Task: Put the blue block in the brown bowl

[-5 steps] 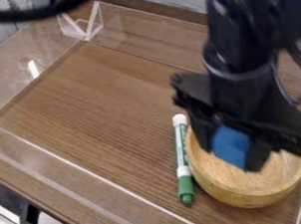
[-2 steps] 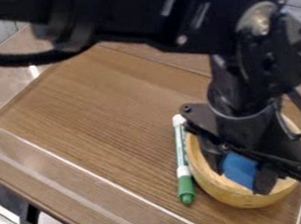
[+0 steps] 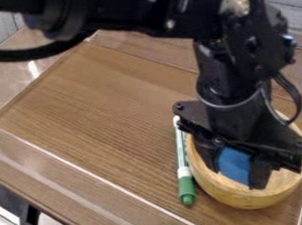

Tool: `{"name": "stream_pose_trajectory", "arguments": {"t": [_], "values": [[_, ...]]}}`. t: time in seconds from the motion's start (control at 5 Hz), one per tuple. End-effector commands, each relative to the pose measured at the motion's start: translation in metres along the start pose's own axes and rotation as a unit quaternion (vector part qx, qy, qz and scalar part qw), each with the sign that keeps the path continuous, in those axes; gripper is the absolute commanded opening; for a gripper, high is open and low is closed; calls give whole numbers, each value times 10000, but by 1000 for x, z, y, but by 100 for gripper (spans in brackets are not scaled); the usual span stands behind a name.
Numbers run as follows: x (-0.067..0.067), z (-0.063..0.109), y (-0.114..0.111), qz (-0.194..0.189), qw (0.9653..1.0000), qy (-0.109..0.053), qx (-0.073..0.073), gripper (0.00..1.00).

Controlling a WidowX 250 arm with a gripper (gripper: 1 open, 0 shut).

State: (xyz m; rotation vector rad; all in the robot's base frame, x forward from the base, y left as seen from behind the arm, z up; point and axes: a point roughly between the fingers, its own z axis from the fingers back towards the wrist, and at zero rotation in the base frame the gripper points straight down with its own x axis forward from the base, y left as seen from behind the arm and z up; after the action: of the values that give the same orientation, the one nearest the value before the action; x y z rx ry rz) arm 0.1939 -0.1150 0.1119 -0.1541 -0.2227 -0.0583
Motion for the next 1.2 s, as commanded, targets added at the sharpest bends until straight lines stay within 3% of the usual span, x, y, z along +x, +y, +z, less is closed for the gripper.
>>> {"name": "stream_pose_trajectory", "arguments": {"t": [0.0, 1.0], "values": [[8, 6, -1, 70, 9999, -105, -100, 0], [14, 0, 4, 267, 9995, 83, -178, 0]]}}
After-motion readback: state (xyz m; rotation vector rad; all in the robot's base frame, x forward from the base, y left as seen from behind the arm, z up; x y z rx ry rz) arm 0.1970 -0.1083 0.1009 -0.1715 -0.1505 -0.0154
